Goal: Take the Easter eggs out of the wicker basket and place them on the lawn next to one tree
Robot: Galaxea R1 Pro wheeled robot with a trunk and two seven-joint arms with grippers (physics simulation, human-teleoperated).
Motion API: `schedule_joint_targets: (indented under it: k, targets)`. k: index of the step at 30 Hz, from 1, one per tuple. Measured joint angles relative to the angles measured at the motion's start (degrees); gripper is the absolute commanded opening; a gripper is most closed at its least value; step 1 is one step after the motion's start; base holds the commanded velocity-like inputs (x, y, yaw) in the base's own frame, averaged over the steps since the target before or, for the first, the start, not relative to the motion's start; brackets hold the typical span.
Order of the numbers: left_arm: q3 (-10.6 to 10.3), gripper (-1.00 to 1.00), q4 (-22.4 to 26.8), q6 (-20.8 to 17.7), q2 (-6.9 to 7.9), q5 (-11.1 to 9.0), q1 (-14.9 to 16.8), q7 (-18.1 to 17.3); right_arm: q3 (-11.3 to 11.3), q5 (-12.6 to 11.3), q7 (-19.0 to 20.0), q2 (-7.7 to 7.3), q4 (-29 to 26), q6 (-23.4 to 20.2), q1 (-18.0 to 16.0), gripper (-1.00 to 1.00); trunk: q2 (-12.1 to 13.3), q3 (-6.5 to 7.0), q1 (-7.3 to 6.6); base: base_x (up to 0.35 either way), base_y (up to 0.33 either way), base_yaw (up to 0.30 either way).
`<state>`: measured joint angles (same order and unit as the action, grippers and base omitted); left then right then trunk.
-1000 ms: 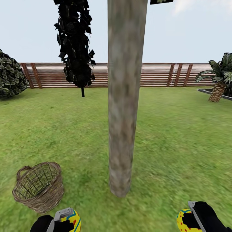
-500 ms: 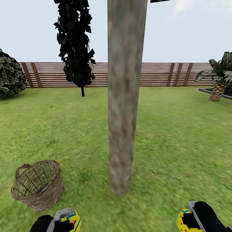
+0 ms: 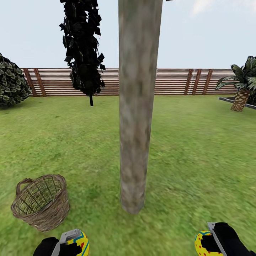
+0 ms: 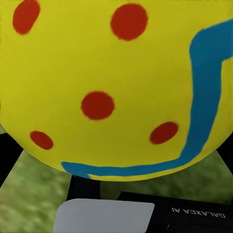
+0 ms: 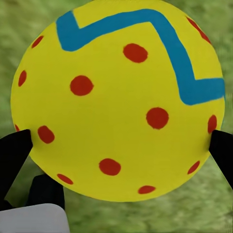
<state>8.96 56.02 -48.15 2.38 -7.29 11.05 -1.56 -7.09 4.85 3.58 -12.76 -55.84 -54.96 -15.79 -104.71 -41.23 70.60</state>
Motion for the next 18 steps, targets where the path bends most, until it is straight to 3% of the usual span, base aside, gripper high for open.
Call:
schedule_joint_targets:
  k: [18]
  targets:
    - [0.00, -1.00, -0.09, 0.00, 0.00, 0.00, 0.00, 0.00, 0.00, 0.00, 0.00, 0.01, 0.10, 0.08, 0.00, -1.00, -7.22, -3.37, 3.96, 0.000, 0.000, 0.000]
